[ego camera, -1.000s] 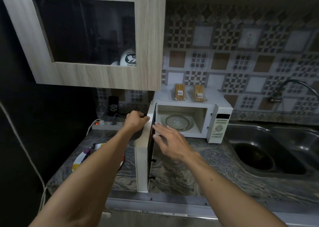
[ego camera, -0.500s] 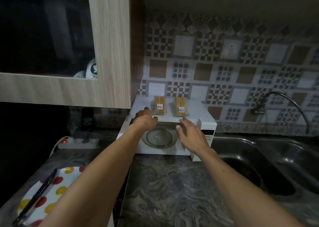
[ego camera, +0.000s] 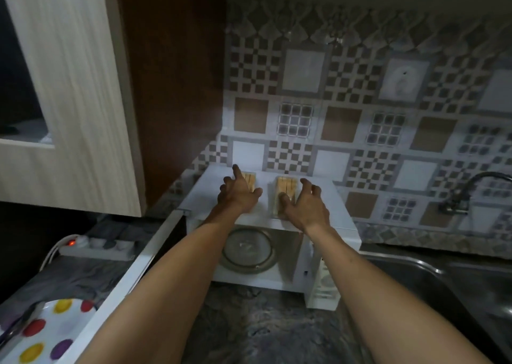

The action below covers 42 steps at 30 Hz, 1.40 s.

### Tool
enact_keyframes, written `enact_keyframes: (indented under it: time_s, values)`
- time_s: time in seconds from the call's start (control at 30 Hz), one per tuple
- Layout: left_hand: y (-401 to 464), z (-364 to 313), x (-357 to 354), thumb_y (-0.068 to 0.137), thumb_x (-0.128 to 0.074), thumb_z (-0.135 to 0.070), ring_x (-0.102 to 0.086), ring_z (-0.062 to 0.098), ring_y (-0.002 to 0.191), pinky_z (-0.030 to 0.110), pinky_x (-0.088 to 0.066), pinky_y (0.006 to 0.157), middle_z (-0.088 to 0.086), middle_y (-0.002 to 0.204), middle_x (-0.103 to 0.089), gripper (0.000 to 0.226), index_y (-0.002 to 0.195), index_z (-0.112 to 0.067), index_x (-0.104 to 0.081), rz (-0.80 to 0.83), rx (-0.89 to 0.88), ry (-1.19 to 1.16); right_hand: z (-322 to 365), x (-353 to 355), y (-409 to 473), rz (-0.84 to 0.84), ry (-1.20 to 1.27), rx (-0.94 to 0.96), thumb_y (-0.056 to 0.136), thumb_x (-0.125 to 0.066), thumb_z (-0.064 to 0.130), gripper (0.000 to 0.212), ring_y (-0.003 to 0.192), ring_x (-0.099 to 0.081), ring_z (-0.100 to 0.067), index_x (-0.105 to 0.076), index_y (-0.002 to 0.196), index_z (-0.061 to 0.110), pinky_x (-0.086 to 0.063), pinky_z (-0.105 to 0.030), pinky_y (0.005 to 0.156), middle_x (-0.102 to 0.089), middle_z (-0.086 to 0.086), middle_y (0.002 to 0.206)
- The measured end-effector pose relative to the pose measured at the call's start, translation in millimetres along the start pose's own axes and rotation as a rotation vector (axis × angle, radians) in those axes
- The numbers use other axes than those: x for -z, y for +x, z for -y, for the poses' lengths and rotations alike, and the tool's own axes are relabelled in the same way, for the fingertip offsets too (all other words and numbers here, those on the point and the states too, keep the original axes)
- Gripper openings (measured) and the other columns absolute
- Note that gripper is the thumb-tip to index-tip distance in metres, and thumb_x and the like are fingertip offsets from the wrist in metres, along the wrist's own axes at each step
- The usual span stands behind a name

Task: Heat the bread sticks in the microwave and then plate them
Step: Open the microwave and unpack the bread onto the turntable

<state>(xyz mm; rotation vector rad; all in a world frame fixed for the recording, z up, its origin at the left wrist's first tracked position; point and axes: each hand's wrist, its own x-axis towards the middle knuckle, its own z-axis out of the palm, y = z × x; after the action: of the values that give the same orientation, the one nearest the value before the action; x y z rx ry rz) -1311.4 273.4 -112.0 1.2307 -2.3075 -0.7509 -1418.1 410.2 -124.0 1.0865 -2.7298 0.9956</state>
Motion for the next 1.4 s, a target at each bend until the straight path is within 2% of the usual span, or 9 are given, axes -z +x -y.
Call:
enact_keyframes:
  time_s: [0.1,0.23,0.37,0.57,0.8,1.03,1.2,1.3,1.4]
  values:
    - [12.3,-0.4,-4.5,0.085,-0.063,-0.054,-0.041,0.04,0.131,0.045,-0.039,0.104,0.02,0.151,-0.027,0.1,0.155,-0.03,0.005,0.005,0.017,0.023,7.7,-4.6,18.0,0.026,-0.01,-0.001,0.093,-0.049,0.064,0.084,0.129,-0.049,-0.04,-0.015,0.157,0.021,-0.042,-0.047,0.101,-0.025,-0.014,0.157]
    - [18.4,2.6,-5.3,0.084,-0.066,-0.049,-0.046,0.037,0.127,0.044,-0.041,0.1,0.016,0.146,-0.04,0.089,0.153,-0.03,-0.013,-0.003,-0.004,-0.001,16.9,-12.5,28.6,0.062,-0.065,-0.003,0.088,-0.054,0.068,0.092,0.127,-0.052,-0.038,-0.012,0.157,0.024,-0.044,-0.044,0.101,-0.031,-0.015,0.154]
    - [14.2,5.5,-2.8,0.079,-0.07,-0.048,-0.052,0.037,0.12,0.045,-0.046,0.096,0.014,0.138,-0.049,0.088,0.149,-0.03,-0.02,-0.013,-0.024,-0.015,15.9,-20.4,29.9,0.036,-0.051,0.011,0.087,-0.063,0.059,0.086,0.12,-0.057,-0.035,-0.021,0.154,0.023,-0.046,-0.042,0.097,-0.05,-0.013,0.14]
    - [-4.3,13.8,4.0,0.074,-0.071,-0.049,-0.053,0.038,0.115,0.04,-0.046,0.091,0.014,0.134,-0.049,0.087,0.146,-0.032,-0.024,0.005,-0.035,-0.03,19.2,-17.3,15.0,0.041,-0.029,-0.035,0.083,-0.066,0.059,0.086,0.119,-0.056,-0.037,-0.025,0.151,0.024,-0.046,-0.042,0.095,-0.053,-0.014,0.136]
    - [-53.7,31.0,21.8,0.076,-0.069,-0.045,-0.053,0.033,0.109,0.043,-0.049,0.088,0.009,0.124,-0.051,0.073,0.136,-0.035,-0.029,0.022,-0.088,-0.088,33.3,-10.5,-42.2,-0.009,-0.049,-0.101,0.085,-0.066,0.057,0.074,0.111,-0.06,-0.035,-0.029,0.143,0.028,-0.049,-0.041,0.085,-0.056,-0.011,0.129]
    - [-114.3,63.0,36.5,0.074,-0.073,-0.05,-0.051,0.032,0.11,0.044,-0.046,0.094,0.008,0.122,-0.047,0.078,0.133,-0.034,-0.025,0.054,-0.118,-0.085,39.5,-10.3,-120.6,-0.056,-0.013,-0.081,0.083,-0.07,0.046,0.069,0.101,-0.061,-0.038,-0.033,0.137,0.024,-0.053,-0.042,0.08,-0.055,-0.013,0.121]
    - [-159.5,94.3,24.9,0.082,-0.069,-0.043,-0.059,0.034,0.101,0.036,-0.046,0.076,0.013,0.116,-0.056,0.073,0.138,-0.024,-0.026,0.018,-0.226,0.015,26.2,-24.0,-172.6,-0.043,-0.031,-0.114,0.082,-0.074,0.047,0.07,0.105,-0.061,-0.034,-0.034,0.136,0.025,-0.048,-0.038,0.076,-0.057,-0.011,0.123]
    - [-177.4,110.5,8.6,0.078,-0.072,-0.044,-0.058,0.035,0.107,0.042,-0.05,0.087,0.014,0.119,-0.054,0.075,0.137,-0.026,-0.029,0.038,-0.19,-0.025,11.2,-35.7,-198.9,0.0,-0.036,-0.179,0.083,-0.075,0.044,0.072,0.107,-0.061,-0.035,-0.033,0.139,0.027,-0.048,-0.037,0.08,-0.056,-0.011,0.124]
    - [-190.5,127.1,-14.2,0.08,-0.072,-0.041,-0.058,0.036,0.108,0.043,-0.048,0.088,0.014,0.12,-0.054,0.077,0.14,-0.026,-0.026,0.108,-0.153,-0.027,-8.9,-53.3,-218.9,0.045,-0.023,-0.248,0.081,-0.076,0.042,0.071,0.104,-0.062,-0.035,-0.034,0.135,0.026,-0.053,-0.041,0.082,-0.058,-0.012,0.12]
